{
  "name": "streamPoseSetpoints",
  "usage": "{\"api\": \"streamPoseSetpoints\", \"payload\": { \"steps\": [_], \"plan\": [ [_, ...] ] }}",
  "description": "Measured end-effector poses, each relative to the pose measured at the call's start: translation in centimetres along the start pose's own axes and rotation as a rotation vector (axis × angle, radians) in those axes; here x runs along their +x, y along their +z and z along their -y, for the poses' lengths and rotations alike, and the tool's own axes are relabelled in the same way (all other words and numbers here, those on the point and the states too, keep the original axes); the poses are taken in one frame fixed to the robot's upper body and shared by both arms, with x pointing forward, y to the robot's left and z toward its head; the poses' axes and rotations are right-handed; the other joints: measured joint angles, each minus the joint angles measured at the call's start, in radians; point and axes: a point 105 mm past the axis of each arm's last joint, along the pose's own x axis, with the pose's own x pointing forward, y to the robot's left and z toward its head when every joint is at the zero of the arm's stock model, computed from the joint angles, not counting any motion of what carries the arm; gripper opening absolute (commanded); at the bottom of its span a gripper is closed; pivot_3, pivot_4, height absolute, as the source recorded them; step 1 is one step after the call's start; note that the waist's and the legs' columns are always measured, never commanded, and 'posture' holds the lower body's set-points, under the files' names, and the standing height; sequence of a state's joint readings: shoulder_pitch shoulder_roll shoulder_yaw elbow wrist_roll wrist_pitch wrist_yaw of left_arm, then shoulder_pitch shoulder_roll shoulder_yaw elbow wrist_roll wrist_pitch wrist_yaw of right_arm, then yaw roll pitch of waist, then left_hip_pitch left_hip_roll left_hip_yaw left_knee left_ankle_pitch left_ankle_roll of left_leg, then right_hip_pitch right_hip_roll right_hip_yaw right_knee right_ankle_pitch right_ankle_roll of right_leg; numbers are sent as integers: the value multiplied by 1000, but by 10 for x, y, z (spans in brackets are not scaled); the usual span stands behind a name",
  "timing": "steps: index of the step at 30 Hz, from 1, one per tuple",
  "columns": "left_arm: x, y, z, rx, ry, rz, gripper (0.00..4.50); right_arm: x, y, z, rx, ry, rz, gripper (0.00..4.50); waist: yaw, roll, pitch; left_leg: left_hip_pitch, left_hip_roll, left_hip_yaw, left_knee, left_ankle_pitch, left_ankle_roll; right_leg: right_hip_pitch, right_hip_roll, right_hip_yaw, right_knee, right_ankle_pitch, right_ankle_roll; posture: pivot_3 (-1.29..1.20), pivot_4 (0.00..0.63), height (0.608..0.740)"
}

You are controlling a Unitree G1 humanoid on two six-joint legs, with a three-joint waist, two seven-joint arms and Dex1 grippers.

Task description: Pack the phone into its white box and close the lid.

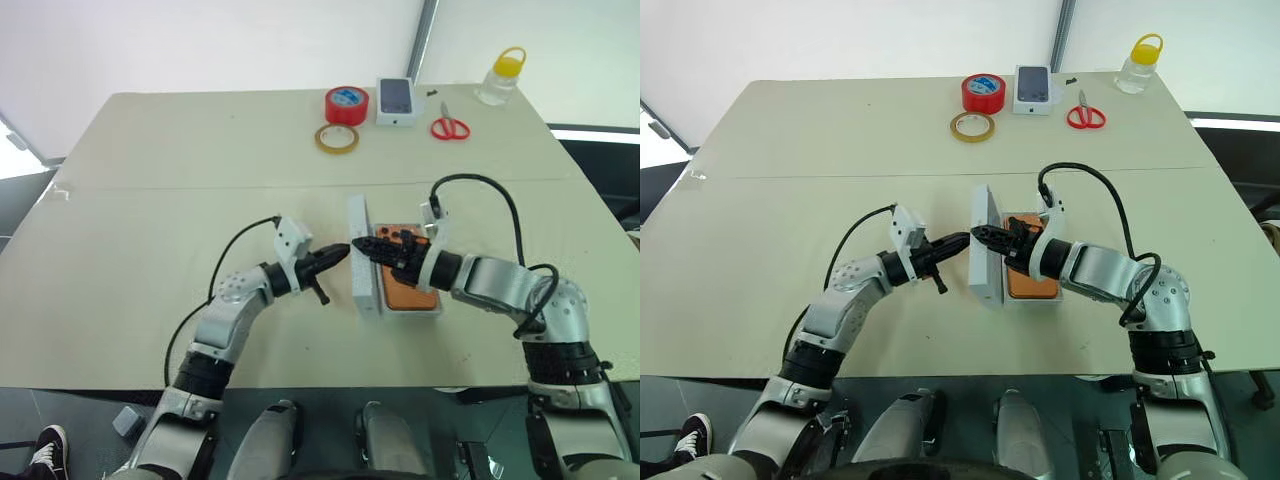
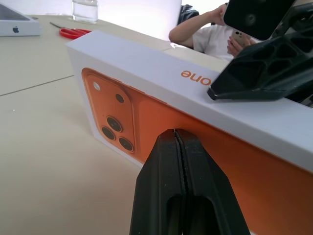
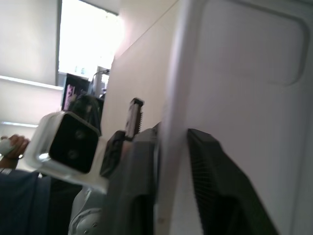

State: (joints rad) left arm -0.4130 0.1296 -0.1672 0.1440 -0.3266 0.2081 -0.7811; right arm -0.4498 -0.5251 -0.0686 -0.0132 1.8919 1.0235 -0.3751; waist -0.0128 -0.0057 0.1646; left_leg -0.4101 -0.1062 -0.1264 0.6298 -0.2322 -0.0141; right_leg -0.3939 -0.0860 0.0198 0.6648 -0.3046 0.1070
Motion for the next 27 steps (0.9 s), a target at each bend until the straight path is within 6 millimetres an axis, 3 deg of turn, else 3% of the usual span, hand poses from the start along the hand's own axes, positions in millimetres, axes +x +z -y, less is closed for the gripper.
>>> {"api": "streamPoseSetpoints", "payload": {
  "steps": [3,6,13,16,18,22,27],
  "plan": [
    [9,1,2,-9,-11,9,0,-5,11,7,-33,-37,35,3885,0,0,0,0,0,0,0,0,0,0,0,0,0,0,0,0,150,740],
    [15,2,5,-14,-16,24,0,-16,25,14,-110,-79,74,3885,1,0,0,0,0,0,0,0,0,0,0,-1,0,0,0,0,150,740],
    [34,-4,14,-10,-56,15,0,-62,90,32,-358,-257,233,3885,0,-1,1,0,0,1,1,-1,1,1,1,-1,0,0,1,0,150,740],
    [43,-6,19,-25,-75,14,0,-68,98,35,-408,-278,257,3045,0,-2,1,0,1,1,1,-1,1,0,1,-1,0,0,1,0,150,740],
    [49,-4,22,-20,-87,23,0,-67,94,38,-487,-297,242,2087,1,-2,1,0,1,1,1,-1,1,0,1,-1,0,0,1,0,150,740],
    [46,-3,16,6,-79,17,0,-67,80,57,-928,-438,140,9,1,-2,1,0,0,1,1,-1,1,0,3,-2,0,-1,2,0,150,740],
    [34,-4,5,27,-47,-13,0,-70,69,66,-1176,-433,162,9,1,-3,2,0,0,1,1,0,0,0,3,-1,0,0,2,0,150,740]
  ]
}}
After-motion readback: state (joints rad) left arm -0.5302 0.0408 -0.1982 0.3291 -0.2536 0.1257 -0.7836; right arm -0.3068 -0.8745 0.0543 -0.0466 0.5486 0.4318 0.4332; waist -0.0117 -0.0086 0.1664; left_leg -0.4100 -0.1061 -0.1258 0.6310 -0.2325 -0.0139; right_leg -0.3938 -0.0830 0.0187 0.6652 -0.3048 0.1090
